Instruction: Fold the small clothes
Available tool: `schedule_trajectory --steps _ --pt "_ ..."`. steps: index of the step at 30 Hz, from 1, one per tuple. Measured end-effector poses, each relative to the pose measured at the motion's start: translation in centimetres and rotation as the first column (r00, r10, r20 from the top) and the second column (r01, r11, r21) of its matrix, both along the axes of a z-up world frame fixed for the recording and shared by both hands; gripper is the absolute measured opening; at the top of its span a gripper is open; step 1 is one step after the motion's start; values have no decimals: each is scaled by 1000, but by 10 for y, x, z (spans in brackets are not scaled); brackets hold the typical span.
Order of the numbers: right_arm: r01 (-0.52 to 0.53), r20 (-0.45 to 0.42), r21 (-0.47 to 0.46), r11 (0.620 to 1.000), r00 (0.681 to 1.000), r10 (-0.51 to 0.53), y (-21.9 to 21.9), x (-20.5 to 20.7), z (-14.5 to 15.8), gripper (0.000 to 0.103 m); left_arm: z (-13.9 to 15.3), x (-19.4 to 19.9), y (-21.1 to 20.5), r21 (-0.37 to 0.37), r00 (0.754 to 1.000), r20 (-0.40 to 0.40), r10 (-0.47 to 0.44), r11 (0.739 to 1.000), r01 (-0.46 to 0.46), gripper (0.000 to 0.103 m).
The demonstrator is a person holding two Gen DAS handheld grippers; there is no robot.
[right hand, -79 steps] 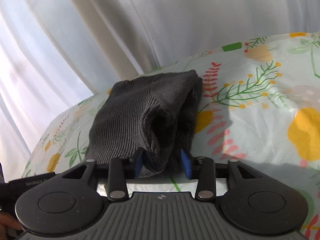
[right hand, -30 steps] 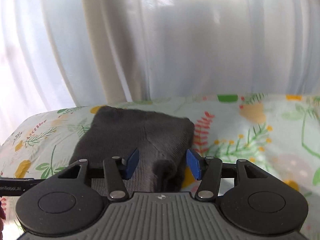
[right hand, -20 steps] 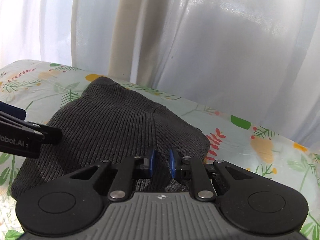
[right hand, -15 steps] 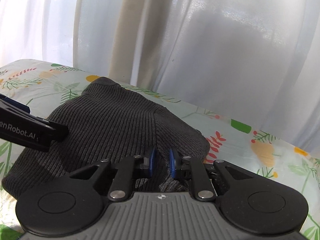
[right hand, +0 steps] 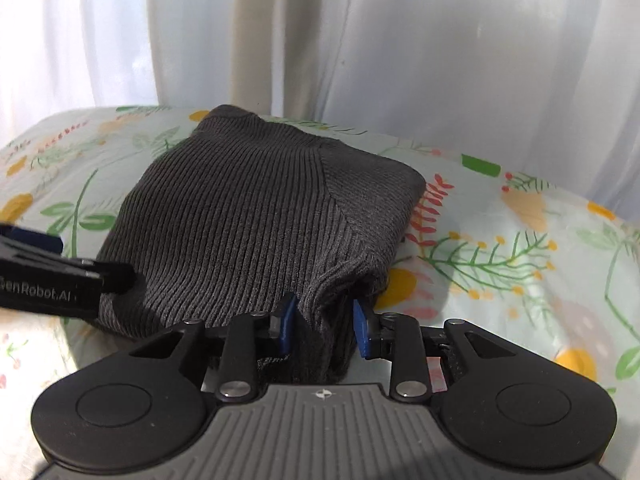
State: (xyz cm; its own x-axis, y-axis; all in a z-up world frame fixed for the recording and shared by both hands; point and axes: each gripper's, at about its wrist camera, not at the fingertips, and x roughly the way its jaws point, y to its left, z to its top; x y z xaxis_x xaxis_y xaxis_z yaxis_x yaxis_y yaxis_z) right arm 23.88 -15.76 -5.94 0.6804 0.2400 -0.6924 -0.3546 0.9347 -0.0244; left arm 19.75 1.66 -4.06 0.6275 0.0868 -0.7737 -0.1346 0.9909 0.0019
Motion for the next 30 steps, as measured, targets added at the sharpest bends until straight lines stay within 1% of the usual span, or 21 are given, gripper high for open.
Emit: schedule_trajectory --steps 1,2,3,4,5,7,9,11,12,13,15,17,19,21,22,24,25,26,27,28,30 --pt "14 -8 12 1000 1000 -14 -3 -2 3 48 3 -7 -2 16 1000 -1 -4 1000 4 95" --pt "25 -10 17 1000 1000 -25 -6 -6 5 70 5 -14 -3 30 1000 0 -6 1000 6 97" --pt "33 -13 29 999 999 -33 -9 -13 7 89 6 -22 -5 43 1000 -2 -11 999 11 98" --pt "32 -25 46 998 999 -31 -12 -22 8 94 8 -30 -7 53 1000 -8 -17 998 18 98" --pt "24 -51 68 997 998 -20 -15 -30 7 97 9 -38 -8 60 1000 -15 -20 998 21 101" --pt "5 -134 110 994 991 10 -21 -46 3 99 9 -54 -11 77 999 -24 -22 997 24 101" --pt "18 -220 145 989 975 14 -26 -59 -2 99 8 -65 -13 97 998 -54 -12 995 17 102" --pt "50 -295 163 985 955 1 -31 -67 -6 99 9 -70 -12 91 996 -85 1 996 7 102" --pt "67 -315 163 984 949 -12 -32 -71 -6 99 10 -73 -11 80 996 -92 5 997 2 102" --pt "79 -324 157 984 946 -25 -33 -73 -4 99 11 -74 -11 69 995 -96 9 998 -2 102" --pt "104 -321 113 988 945 -62 -31 -76 3 99 18 -76 -10 68 996 -88 21 998 -15 102" --pt "126 -289 65 990 952 -102 -27 -76 13 99 27 -77 -12 103 998 -54 26 994 -21 102" --pt "184 -245 12 983 954 -175 -24 -75 23 99 36 -78 -15 135 1000 -20 3 991 0 102" --pt "210 -247 -23 977 946 -209 -21 -70 30 99 43 -76 -15 136 1000 -13 -20 991 21 102" --pt "201 -261 -43 979 943 -205 -18 -66 33 99 45 -75 -13 127 999 -22 -29 991 31 102" --pt "146 -312 -109 983 934 -173 -10 -57 35 99 46 -71 -11 110 998 -44 -34 993 38 102" --pt "94 -351 -156 983 925 -145 -3 -52 34 99 46 -67 -11 108 997 -70 -33 993 40 102" --pt "37 -378 -184 982 920 -106 3 -49 32 99 45 -64 -11 105 994 -101 -33 994 43 102" --pt "32 -378 -192 981 920 -104 6 -49 32 99 44 -60 -11 102 991 -129 -38 993 51 102" --pt "59 -365 -197 979 922 -129 6 -48 33 99 43 -57 -12 104 988 -151 -42 993 58 102" --pt "87 -352 -214 973 922 -160 9 -47 36 99 41 -55 -14 121 987 -157 -32 991 51 102"
